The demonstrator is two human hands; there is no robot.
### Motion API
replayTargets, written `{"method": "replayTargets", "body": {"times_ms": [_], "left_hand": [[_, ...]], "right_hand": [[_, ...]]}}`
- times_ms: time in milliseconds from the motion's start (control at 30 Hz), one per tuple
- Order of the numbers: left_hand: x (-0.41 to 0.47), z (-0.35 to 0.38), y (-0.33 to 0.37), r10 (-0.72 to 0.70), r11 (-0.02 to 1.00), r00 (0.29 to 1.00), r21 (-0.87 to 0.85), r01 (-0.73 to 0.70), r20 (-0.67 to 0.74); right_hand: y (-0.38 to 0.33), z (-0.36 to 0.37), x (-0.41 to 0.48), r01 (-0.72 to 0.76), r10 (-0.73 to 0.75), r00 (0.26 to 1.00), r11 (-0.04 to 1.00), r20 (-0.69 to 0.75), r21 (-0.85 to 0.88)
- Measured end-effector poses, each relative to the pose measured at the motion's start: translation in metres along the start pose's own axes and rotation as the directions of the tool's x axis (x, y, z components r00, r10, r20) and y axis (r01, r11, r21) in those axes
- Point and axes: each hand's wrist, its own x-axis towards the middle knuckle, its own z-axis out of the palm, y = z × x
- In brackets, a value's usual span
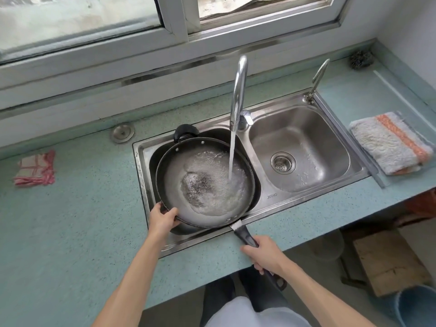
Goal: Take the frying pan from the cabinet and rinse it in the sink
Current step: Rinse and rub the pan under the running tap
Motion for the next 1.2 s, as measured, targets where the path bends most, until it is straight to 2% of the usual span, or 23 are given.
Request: {"method": "replayTargets", "body": {"times_ms": [100,200,300,433,600,767,867,967,1200], "left_hand": [[0.016,-0.004,-0.011,-0.048,0.999,0.998,0.011,0.048,0.028],[0.026,-0.006,-0.017,-0.111,0.993,0.991,-0.021,0.113,0.077],[0.029,-0.003,-0.020,-0.128,0.991,0.987,-0.019,0.131,0.101],[0.032,0.001,-0.023,-0.109,0.994,0.992,0.010,0.109,0.056],[0.022,0.003,-0.032,0.053,0.990,0.988,0.140,-0.032,-0.147],[-0.001,-0.001,-0.022,0.243,0.962,0.928,0.197,-0.191,-0.284],[-0.006,0.000,-0.008,0.350,0.933,0.895,0.193,-0.305,-0.275],[-0.003,0.006,0.003,0.380,0.920,0.889,0.205,-0.334,-0.256],[0.012,-0.001,-0.018,0.459,0.822,0.861,0.472,-0.318,-0.220]], "right_hand": [[-0.003,0.000,-0.002,-0.012,0.006,0.998,0.995,0.057,0.097],[-0.007,0.003,-0.004,-0.096,0.057,0.984,0.967,0.169,0.237],[-0.010,0.010,-0.005,-0.160,0.115,0.976,0.955,0.187,0.250],[-0.014,0.016,-0.005,-0.160,0.126,0.978,0.963,0.163,0.216],[-0.016,0.018,-0.007,-0.132,0.105,0.984,0.972,0.142,0.193],[-0.020,0.018,-0.011,-0.103,0.080,0.987,0.980,0.138,0.168],[-0.021,0.019,-0.013,-0.100,0.079,0.989,0.981,0.125,0.168],[-0.022,0.020,-0.014,-0.097,0.081,0.990,0.985,0.112,0.145],[-0.021,0.019,-0.014,-0.085,0.073,0.993,0.987,0.092,0.134]]}}
